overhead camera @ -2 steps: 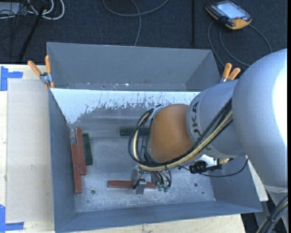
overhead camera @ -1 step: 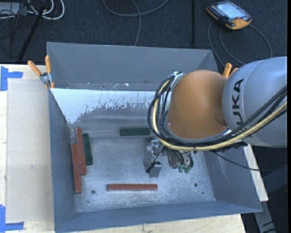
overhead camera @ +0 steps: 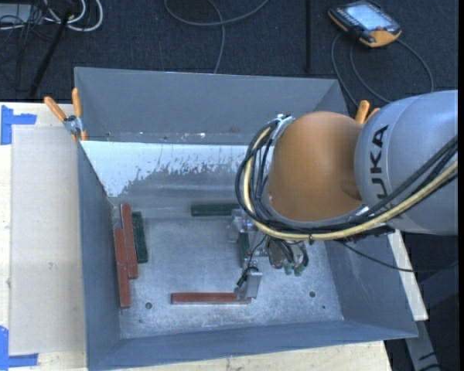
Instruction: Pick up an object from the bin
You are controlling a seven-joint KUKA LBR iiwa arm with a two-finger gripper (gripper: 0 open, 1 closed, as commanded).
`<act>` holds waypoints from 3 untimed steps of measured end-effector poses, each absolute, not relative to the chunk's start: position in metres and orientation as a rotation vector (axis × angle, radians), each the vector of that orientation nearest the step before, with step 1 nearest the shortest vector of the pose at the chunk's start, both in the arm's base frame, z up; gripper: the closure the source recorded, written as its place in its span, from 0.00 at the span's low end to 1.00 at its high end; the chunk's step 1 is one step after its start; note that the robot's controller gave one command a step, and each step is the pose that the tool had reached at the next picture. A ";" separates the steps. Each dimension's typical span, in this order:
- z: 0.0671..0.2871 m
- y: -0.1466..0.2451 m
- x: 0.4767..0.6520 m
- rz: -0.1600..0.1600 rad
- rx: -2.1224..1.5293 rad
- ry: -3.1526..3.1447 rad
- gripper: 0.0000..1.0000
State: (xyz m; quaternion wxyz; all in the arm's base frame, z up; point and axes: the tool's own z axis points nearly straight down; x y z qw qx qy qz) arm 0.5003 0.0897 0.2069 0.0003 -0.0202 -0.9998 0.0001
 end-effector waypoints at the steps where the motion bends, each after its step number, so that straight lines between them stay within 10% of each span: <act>1: 0.207 0.090 0.500 0.000 -0.065 -3.140 0.00; 3: 0.097 0.103 0.484 0.000 -0.025 -3.144 0.00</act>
Offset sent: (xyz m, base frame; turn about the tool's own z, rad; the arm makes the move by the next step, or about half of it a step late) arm -0.0074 -0.0212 -0.1066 -0.1912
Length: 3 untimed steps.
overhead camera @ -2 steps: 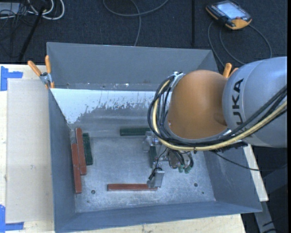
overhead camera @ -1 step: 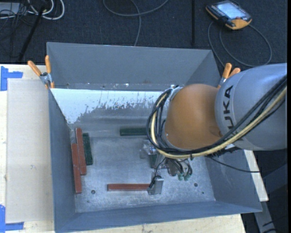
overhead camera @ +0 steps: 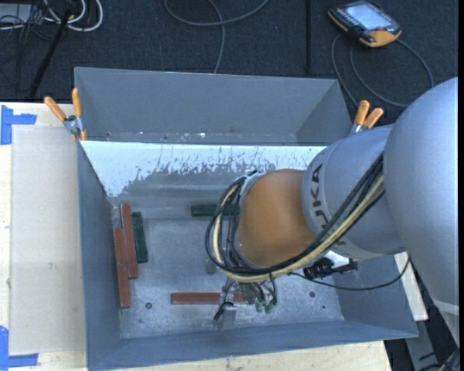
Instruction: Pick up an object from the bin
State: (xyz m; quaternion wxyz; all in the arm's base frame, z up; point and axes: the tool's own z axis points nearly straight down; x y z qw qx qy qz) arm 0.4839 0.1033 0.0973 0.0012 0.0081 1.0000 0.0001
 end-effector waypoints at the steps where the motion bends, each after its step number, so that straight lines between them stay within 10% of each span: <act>1: 0.071 0.074 0.490 -0.001 0.007 3.143 1.00; 2: 0.071 0.074 0.490 -0.001 0.008 3.143 1.00; 3: 0.202 0.076 0.507 0.000 -0.067 3.141 1.00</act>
Offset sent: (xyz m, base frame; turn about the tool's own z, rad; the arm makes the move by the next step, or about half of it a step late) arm 0.0000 0.0000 0.0000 0.0000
